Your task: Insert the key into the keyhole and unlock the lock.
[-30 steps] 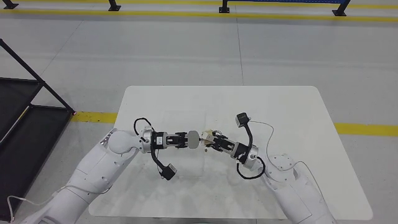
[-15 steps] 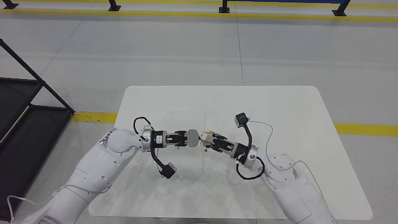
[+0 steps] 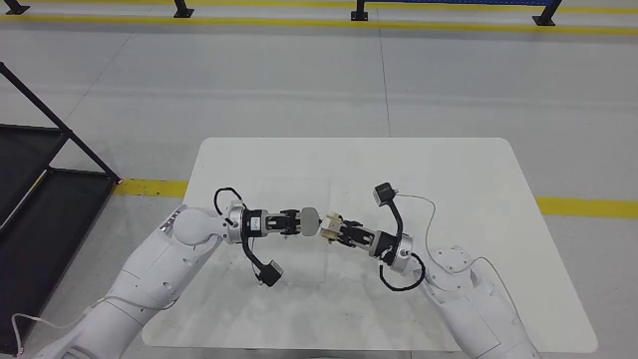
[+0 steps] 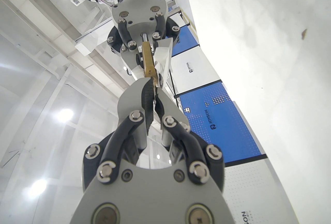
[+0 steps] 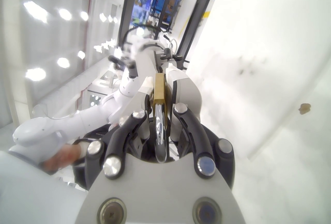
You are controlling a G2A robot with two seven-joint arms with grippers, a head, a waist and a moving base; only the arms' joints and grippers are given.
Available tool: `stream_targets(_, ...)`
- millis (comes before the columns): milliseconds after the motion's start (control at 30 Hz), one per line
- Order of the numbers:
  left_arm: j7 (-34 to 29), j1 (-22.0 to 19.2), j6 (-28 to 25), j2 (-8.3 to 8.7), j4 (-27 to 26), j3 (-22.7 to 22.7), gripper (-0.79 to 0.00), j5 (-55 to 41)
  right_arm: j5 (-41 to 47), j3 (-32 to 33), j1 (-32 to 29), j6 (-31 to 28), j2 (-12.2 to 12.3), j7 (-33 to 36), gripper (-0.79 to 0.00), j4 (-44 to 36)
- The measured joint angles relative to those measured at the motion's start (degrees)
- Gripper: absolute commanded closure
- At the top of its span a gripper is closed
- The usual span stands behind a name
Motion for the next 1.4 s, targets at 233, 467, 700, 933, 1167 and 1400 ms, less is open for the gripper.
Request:
stream_targets(233, 0.2, 0.0, -0.2, -0.07, -0.1, 0.2, 0.0, 0.0, 0.2, -0.1, 0.0, -0.2, 0.0, -0.1, 0.0, 0.1)
stream_targets(467, 0.4, 0.1, -0.2, -0.02, -0.3, 0.0, -0.785, -0.1, 0.4, 0.2, -0.1, -0.3, 0.1, -0.6, 0.0, 0.2)
stream_targets(700, 0.8, 0.8, 0.5, 0.36, -0.8, -1.5, -0.785, -0.6, 0.5, 0.3, -0.1, -0.2, 0.1, -0.8, 0.0, 0.3)
stream_targets(933, 4.0, 1.5, -4.4, 0.85, -0.8, -3.0, -0.785, -6.4, -0.2, 0.4, -0.1, 0.0, 0.2, -1.3, 0.0, 0.3)
stream_targets(1167, 13.2, 0.6, -25.0, 1.49, 1.1, -4.5, -0.785, -19.5, -2.3, 0.5, -0.2, 1.0, 0.3, -2.6, 0.0, 0.1)
stream_targets(1400, 13.1, 0.6, -25.2, 1.47, 1.2, -4.4, -0.785, -19.3, -2.2, 0.5, -0.2, 1.0, 0.3, -2.6, 0.0, 0.1)
